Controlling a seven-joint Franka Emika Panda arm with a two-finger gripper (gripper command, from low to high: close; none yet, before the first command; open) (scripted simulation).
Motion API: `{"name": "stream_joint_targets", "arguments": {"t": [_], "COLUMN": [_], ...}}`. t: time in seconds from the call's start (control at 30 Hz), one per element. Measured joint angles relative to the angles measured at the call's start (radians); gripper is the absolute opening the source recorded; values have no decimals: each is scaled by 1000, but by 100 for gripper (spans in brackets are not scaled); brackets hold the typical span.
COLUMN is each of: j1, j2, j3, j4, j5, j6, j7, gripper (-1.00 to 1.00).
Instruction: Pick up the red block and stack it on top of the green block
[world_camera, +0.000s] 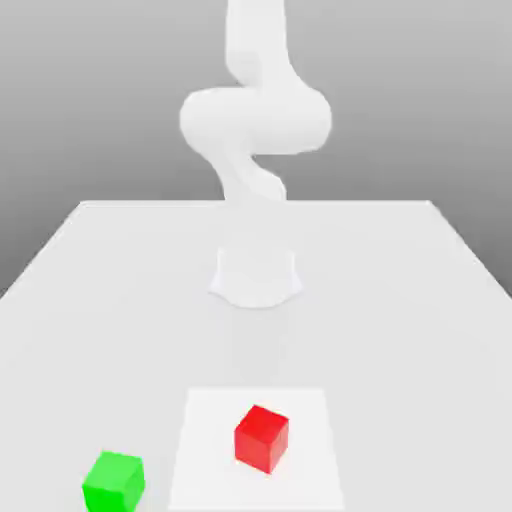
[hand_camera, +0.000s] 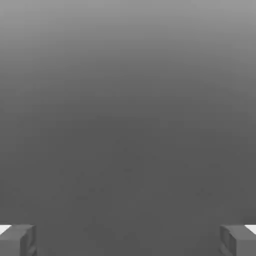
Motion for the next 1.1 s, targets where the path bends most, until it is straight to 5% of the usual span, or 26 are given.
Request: {"name": "stream_joint_targets", "arguments": {"t": [0.7, 0.9, 0.93, 1.1], "j1": [-97, -63, -57, -57], "j2": [766, 983, 1004, 1004], "j3": [106, 60, 52, 52], "j4": [-314, -299, -296, -296], "j5": [-32, -92, -98, -100], "j6": [391, 563, 581, 583], "j7": [465, 528, 533, 535], "gripper": [0, 0, -100, -100]}}
